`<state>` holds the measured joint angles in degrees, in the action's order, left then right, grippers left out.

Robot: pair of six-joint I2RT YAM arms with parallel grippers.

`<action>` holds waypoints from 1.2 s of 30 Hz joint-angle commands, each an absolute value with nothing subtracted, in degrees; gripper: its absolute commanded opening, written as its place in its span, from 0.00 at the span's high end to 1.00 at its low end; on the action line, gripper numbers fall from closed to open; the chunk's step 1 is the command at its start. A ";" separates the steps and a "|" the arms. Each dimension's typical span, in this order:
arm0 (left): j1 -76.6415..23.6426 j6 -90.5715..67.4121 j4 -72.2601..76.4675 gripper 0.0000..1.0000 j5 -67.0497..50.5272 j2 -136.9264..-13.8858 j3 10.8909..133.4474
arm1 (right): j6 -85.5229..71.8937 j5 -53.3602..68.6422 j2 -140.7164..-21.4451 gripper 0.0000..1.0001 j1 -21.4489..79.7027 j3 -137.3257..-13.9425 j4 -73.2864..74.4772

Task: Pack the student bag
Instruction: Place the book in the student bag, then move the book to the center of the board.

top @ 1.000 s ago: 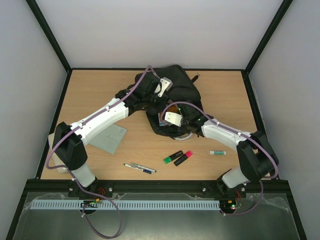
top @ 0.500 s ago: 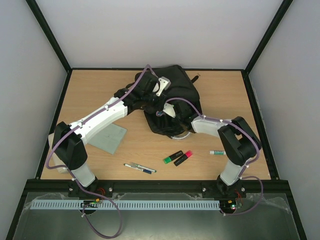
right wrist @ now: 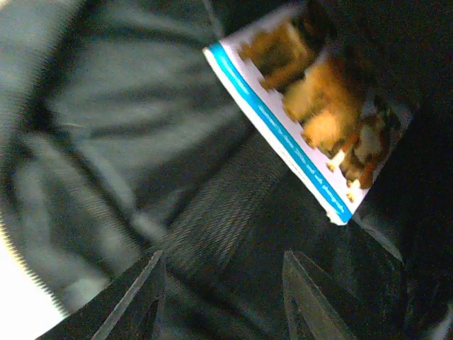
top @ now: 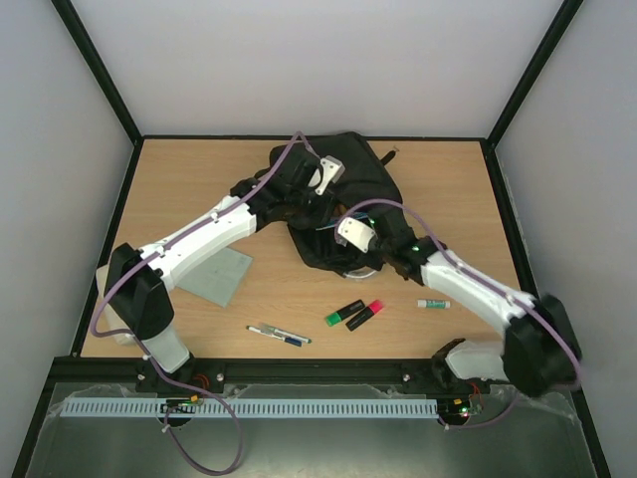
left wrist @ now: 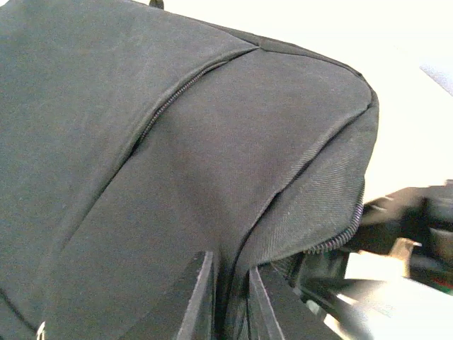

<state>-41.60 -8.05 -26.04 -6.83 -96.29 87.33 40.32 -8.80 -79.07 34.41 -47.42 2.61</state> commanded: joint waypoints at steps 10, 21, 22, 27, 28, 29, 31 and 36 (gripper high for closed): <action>-41.96 -11.74 -23.76 0.61 -11.89 -96.91 77.35 | 23.19 18.26 -52.85 0.54 34.89 -47.64 27.55; -47.18 -12.86 -22.28 0.17 -11.27 -90.59 63.11 | 12.54 14.95 -52.34 0.51 29.61 -38.34 13.41; -47.11 -13.25 -22.17 0.14 -10.64 -89.04 61.92 | 12.45 14.99 -52.16 0.50 29.55 -38.25 13.51; -42.60 -17.72 -22.64 0.01 -5.08 -84.18 58.93 | 12.83 14.01 -52.08 0.48 28.96 -38.11 13.59; -40.40 -19.08 -22.25 0.01 -4.77 -83.97 58.68 | 12.90 13.89 -51.97 0.48 29.00 -38.06 13.54; -37.72 -20.51 -21.72 0.00 -5.03 -84.13 58.84 | 13.04 13.81 -51.80 0.48 28.93 -38.05 13.54; -32.88 -23.52 -18.71 0.00 -7.84 -84.77 59.07 | 13.30 13.52 -51.33 0.48 28.91 -37.80 13.48; -25.70 -33.17 -10.40 0.01 -9.78 -91.64 62.29 | 13.12 13.33 -49.60 0.47 27.93 -37.69 13.78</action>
<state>-28.82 -23.97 -16.62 -8.62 -86.06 59.77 13.82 13.54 -51.68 28.88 -38.37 14.22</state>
